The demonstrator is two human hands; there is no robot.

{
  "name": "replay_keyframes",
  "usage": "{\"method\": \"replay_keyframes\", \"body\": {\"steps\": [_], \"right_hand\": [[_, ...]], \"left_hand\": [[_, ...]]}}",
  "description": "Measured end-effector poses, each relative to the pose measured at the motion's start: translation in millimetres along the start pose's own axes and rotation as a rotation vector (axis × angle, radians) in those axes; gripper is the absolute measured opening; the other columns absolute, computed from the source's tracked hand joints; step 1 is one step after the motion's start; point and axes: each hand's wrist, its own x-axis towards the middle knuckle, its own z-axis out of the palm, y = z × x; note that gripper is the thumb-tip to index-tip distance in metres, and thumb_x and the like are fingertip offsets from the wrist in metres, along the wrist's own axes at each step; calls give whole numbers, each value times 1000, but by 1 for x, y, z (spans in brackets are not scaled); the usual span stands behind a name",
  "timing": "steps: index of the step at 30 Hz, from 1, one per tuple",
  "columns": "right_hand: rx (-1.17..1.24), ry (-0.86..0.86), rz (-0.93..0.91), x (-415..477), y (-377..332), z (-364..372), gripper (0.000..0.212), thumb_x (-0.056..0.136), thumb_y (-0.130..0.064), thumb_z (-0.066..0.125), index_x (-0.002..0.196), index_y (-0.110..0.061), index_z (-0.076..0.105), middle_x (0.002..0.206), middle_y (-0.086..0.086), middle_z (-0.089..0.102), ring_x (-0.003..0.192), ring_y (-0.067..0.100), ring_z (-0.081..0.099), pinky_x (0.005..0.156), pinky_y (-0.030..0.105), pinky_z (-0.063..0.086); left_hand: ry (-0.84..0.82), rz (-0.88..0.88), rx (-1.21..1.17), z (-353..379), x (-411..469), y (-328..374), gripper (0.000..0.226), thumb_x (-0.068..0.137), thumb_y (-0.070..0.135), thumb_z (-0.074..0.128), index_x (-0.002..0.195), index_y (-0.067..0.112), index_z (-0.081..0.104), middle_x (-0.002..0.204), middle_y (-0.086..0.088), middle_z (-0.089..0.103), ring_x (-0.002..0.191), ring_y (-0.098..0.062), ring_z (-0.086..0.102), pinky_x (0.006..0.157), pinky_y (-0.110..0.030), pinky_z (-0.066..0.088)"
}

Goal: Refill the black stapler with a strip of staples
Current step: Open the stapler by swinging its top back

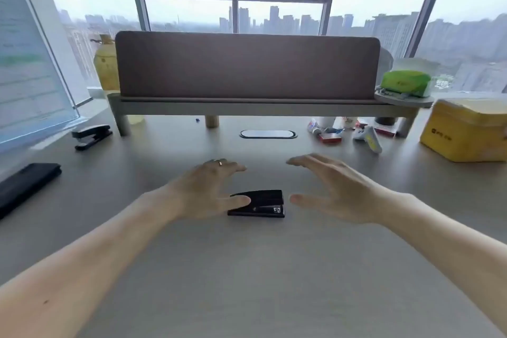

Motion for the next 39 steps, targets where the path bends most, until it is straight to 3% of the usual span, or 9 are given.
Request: {"method": "replay_keyframes", "body": {"steps": [2,8,14,18,21,25,30,34,39], "right_hand": [[8,-24,10,-11,-2,9,75,85,-74,60,152,-46,38,155,-24,45,143,2,42,115,28,37],[37,-65,2,-20,11,51,74,87,-68,63,152,-38,43,153,-22,50,141,2,47,116,30,40],[129,17,36,1,32,76,58,89,-52,73,138,-30,53,136,-14,66,124,3,61,101,27,49],[272,87,58,13,35,92,47,86,-40,79,128,-32,58,115,-16,74,98,3,65,90,28,53],[369,140,52,18,32,101,41,86,-30,79,123,-30,62,105,-11,77,81,8,69,74,21,53],[457,172,98,19,31,106,51,83,-20,83,126,-29,56,97,-11,78,71,11,69,66,16,50],[467,178,171,22,33,107,51,77,-26,90,119,-33,61,93,-14,78,73,6,67,74,16,52],[465,178,178,20,33,107,49,77,-29,91,118,-33,64,95,-14,78,80,7,70,82,22,56],[465,186,168,20,33,108,45,78,-30,90,115,-34,66,96,-13,79,83,5,71,87,23,57]], "left_hand": [[-34,6,-14,9,-8,7,81,83,77,54,154,43,36,161,14,41,153,-9,31,121,-42,34],[14,25,-62,46,0,13,73,86,64,64,150,37,44,145,13,58,130,-12,57,108,-34,46],[74,30,-166,65,13,8,25,94,40,67,117,35,62,107,15,71,95,-9,67,89,-37,54],[113,67,-170,69,22,21,28,91,42,69,117,33,63,108,14,71,96,-9,66,87,-34,53],[159,93,-185,74,32,45,33,89,46,70,118,32,62,112,12,71,101,-14,66,85,-35,53],[263,55,-147,85,41,61,25,92,47,66,109,30,61,107,11,72,97,-16,68,78,-33,50],[583,-43,-664,71,32,48,12,100,34,62,104,23,60,90,6,68,84,-13,65,80,-33,52],[763,-83,-896,63,18,29,13,104,27,49,105,16,56,88,-9,69,90,-27,67,89,-41,52],[804,-253,-1191,63,5,-1,23,109,26,37,98,24,58,76,7,69,96,-36,68,92,-54,53]]}}
